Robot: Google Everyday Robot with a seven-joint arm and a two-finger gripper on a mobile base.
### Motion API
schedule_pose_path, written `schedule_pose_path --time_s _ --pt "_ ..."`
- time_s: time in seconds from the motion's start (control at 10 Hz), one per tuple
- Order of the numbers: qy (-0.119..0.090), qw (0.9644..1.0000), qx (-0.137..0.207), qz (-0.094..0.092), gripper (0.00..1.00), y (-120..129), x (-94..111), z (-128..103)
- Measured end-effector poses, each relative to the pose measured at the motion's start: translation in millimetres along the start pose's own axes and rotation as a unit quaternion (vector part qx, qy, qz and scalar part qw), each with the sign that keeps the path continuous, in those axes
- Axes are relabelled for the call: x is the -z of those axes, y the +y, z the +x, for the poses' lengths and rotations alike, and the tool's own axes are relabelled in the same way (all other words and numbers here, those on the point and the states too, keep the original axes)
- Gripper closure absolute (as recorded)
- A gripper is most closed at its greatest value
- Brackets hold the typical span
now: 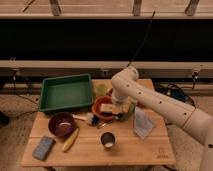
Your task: Wipe red bowl with eraser
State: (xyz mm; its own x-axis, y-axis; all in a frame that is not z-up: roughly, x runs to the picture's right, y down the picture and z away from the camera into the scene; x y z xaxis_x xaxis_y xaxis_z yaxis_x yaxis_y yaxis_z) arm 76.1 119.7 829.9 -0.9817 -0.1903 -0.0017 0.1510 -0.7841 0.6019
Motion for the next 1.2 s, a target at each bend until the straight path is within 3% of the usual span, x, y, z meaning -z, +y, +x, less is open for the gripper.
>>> schedule_pose_path --time_s 0.3,0.5,0.9,1.2 --pt "-0.017 0.9991 -0.038 -0.004 1.00 20.6 -1.3 -39.0" --pt "-0.020 0.9979 -0.059 -0.015 1.00 45.9 4.0 -42.8" --pt "-0.016 0.9967 -0.072 -0.032 1.00 71.6 23.5 -17.2" --pt "-0.007 0.9984 -0.049 -0.029 1.00 50.9 22.7 18.8"
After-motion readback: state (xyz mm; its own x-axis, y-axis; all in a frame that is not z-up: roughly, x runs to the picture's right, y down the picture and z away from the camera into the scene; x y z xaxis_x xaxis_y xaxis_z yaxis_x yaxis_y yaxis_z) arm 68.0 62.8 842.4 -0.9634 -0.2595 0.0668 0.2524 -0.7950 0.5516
